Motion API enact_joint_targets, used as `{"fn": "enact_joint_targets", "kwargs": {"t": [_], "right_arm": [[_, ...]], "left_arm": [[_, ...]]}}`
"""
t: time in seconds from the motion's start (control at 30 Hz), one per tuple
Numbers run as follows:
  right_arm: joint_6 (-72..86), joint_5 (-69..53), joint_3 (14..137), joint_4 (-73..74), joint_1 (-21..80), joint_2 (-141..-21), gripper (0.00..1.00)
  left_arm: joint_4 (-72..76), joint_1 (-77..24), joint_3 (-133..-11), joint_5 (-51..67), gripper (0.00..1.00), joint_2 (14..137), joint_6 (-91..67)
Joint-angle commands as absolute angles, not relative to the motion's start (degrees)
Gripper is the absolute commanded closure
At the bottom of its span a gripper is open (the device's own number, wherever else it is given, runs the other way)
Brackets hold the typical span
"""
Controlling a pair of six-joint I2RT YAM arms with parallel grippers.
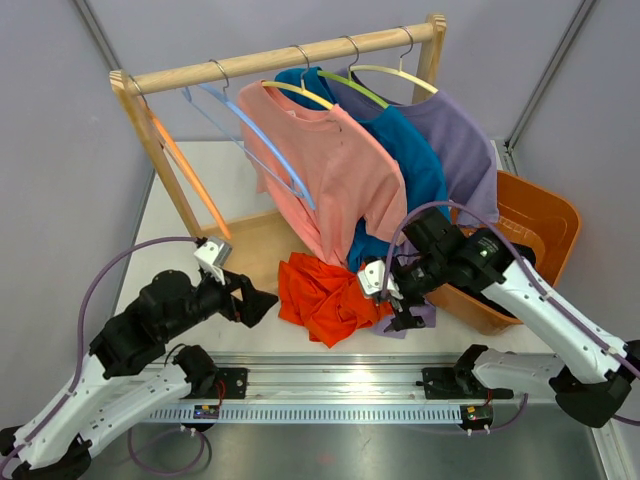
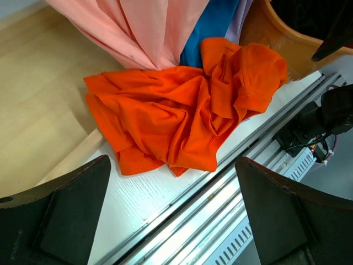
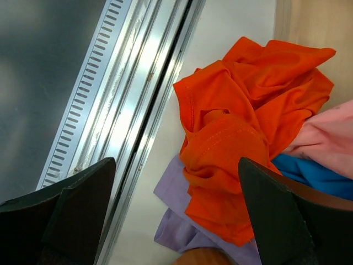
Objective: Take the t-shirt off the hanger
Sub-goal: Place the tshirt into the basket
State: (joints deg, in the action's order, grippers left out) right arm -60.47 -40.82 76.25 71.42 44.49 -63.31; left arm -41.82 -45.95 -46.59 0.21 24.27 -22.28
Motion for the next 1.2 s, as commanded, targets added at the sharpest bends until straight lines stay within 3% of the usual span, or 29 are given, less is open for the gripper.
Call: {"fn": "enact_joint_targets", "kwargs": {"t": [0.0,0.33,0.43,0.5,0.53,0.6,0.63,0.73,0.93,1.03,1.17], "right_arm": [[-62.7,-39.9,71.2,58.7,44.2,-64.6,0.01],[-62.7,-24.4,56.0,37.0,49.0,-75.7,0.01],[-60.2,-23.6,54.1,34.1,49.8,-79.0,0.09],[-58.1,-23.5,54.3,33.7,49.8,-80.2,0.19],[-57.3,-23.3,54.3,32.7,49.9,-80.9,0.38],[-55.6,-23.0,54.3,32.1,49.8,-80.6,0.59],[-55.3,-23.5,55.1,32.9,49.8,-79.6,0.75],[-54.6,-27.1,60.1,40.6,49.6,-76.0,0.97],[-57.4,-35.4,75.0,57.8,48.7,-63.7,1.0],[-51.2,-32.6,82.1,57.4,48.6,-59.6,1.0],[-40.2,-18.8,89.9,51.3,48.7,-56.9,1.0]], "left_arm": [[-36.0,-45.8,-45.4,2.0,0.01,24.8,-25.1],[-34.9,-45.9,-42.4,0.4,0.01,22.4,-29.1],[-34.9,-45.8,-42.3,0.4,0.01,22.2,-29.5],[-35.5,-45.8,-42.3,0.4,0.01,22.2,-29.5],[-35.8,-45.8,-42.4,0.4,0.01,22.2,-29.5],[-36.5,-45.9,-42.5,0.4,0.01,22.0,-29.4],[-37.0,-45.8,-42.5,0.4,0.01,21.7,-29.4],[-37.9,-45.8,-43.0,0.4,0.01,20.9,-29.3],[-38.9,-45.8,-43.7,1.3,0.01,18.5,-26.9],[-39.6,-45.8,-44.4,1.4,0.01,17.7,-25.7],[-39.8,-45.8,-46.0,1.7,0.01,16.1,-22.7]]}}
